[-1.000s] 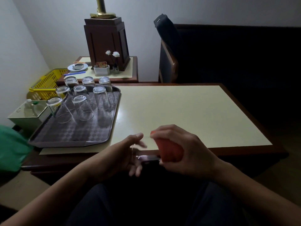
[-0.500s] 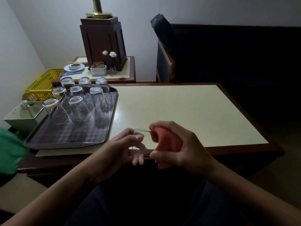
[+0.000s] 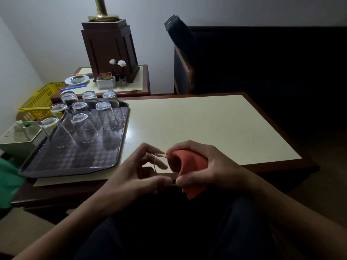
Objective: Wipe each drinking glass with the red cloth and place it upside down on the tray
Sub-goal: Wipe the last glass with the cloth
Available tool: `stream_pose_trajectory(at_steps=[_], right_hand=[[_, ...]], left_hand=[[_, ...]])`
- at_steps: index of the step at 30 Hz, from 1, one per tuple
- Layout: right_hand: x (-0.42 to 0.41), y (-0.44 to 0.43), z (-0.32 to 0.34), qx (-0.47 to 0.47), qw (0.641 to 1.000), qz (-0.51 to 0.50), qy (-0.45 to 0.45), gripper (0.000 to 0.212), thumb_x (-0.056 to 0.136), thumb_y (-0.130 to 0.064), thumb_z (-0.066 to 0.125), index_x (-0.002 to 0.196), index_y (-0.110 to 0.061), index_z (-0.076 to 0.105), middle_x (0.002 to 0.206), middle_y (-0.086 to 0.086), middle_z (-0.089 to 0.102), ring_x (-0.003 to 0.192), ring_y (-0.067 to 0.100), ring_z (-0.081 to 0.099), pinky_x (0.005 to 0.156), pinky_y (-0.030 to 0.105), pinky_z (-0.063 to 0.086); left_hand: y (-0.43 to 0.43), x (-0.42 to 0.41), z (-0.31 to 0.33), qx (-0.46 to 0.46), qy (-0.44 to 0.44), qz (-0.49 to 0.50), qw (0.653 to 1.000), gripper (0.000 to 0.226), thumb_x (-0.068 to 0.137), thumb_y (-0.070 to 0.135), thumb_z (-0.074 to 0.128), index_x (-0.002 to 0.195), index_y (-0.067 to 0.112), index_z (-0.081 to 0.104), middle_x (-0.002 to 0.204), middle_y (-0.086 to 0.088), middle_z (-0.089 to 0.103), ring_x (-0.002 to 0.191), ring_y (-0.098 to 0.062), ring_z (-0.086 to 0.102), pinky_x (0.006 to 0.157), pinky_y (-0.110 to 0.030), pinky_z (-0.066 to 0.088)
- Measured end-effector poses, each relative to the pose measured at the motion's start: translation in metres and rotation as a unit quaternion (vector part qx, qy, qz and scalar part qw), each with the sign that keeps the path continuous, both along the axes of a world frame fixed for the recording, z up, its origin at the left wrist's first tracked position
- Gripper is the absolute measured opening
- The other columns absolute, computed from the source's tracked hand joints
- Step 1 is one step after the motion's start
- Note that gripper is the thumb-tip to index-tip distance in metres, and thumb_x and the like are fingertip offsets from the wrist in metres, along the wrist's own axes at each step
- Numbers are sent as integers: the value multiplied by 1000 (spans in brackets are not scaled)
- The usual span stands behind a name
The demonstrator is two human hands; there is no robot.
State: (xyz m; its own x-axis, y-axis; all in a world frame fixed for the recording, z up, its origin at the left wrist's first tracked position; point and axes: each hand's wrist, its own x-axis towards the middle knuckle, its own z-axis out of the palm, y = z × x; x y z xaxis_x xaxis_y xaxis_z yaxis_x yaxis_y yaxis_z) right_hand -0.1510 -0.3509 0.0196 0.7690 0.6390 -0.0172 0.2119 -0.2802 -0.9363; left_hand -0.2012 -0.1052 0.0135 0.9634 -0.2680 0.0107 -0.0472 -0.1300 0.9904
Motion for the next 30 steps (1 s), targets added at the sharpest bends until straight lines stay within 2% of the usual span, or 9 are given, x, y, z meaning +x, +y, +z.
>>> stream_pose_trajectory(at_steps=[3, 5, 7, 9, 12, 16, 19, 23, 30], right_hand=[[-6, 6, -3, -17, 953, 0, -302, 69, 81, -24, 94, 143, -19, 63, 145, -6, 62, 136, 14, 59, 107, 32, 55], [-10, 12, -12, 19, 933, -30, -357, 67, 84, -25, 91, 143, -12, 62, 149, 2, 59, 140, 16, 56, 110, 31, 52], [-13, 19, -17, 69, 954, -103, -273, 63, 90, -29, 85, 146, -19, 59, 148, -5, 60, 136, 12, 59, 106, 28, 54], [-15, 26, -18, 135, 971, -181, -73, 52, 95, -34, 77, 144, -29, 60, 139, -11, 66, 125, 10, 67, 97, 27, 60], [-9, 30, -22, 212, 934, -240, 156, 49, 86, -49, 75, 127, -23, 71, 115, -1, 77, 107, 15, 77, 89, 35, 64], [-7, 29, -30, 192, 941, -270, 73, 29, 90, -28, 83, 112, -11, 75, 96, 12, 81, 88, 30, 81, 84, 49, 66], [-5, 24, -27, 194, 942, -274, 30, 22, 89, -17, 86, 109, -13, 77, 93, 14, 81, 86, 37, 79, 82, 53, 67], [-6, 22, -13, 202, 951, -211, 103, 27, 91, -19, 79, 117, -16, 75, 102, 14, 81, 87, 31, 81, 79, 36, 65], [-1, 16, -7, 179, 955, -217, 90, 23, 93, -24, 77, 115, -16, 77, 102, 11, 82, 89, 25, 81, 84, 37, 66]], left_hand=[[-12, 7, 1, -134, 187, 84, 970, 63, 70, 41, 83, 110, 3, 53, 80, -22, 66, 51, -28, 57, 46, -28, 45], [-13, 6, 1, -215, 296, 95, 926, 58, 76, 46, 78, 107, 3, 54, 73, -19, 63, 51, -25, 55, 50, -27, 44], [-16, 1, -3, -278, 334, 74, 897, 54, 81, 45, 77, 109, 4, 54, 79, -22, 65, 57, -27, 57, 58, -29, 49], [-23, -2, -11, -323, 311, 66, 891, 60, 76, 41, 85, 112, 7, 50, 87, -25, 66, 63, -29, 62, 62, -30, 55], [-31, -2, -17, -261, 176, 137, 939, 78, 61, 29, 100, 114, 6, 48, 105, -30, 64, 74, -36, 69, 65, -34, 61], [-17, -2, -12, -51, -42, 204, 977, 60, 69, 15, 86, 117, 14, 49, 120, -13, 65, 92, -36, 73, 79, -43, 65], [-7, -1, -8, -47, -73, 173, 981, 57, 69, 13, 86, 112, 20, 49, 119, -8, 67, 90, -24, 74, 73, -31, 61], [2, 4, -8, -65, -89, 129, 985, 60, 69, 3, 86, 114, 18, 50, 121, -12, 65, 93, -32, 70, 75, -34, 62], [6, 5, -10, -62, -98, 102, 988, 64, 68, 1, 87, 118, 15, 49, 122, -10, 65, 97, -41, 68, 79, -37, 63]])
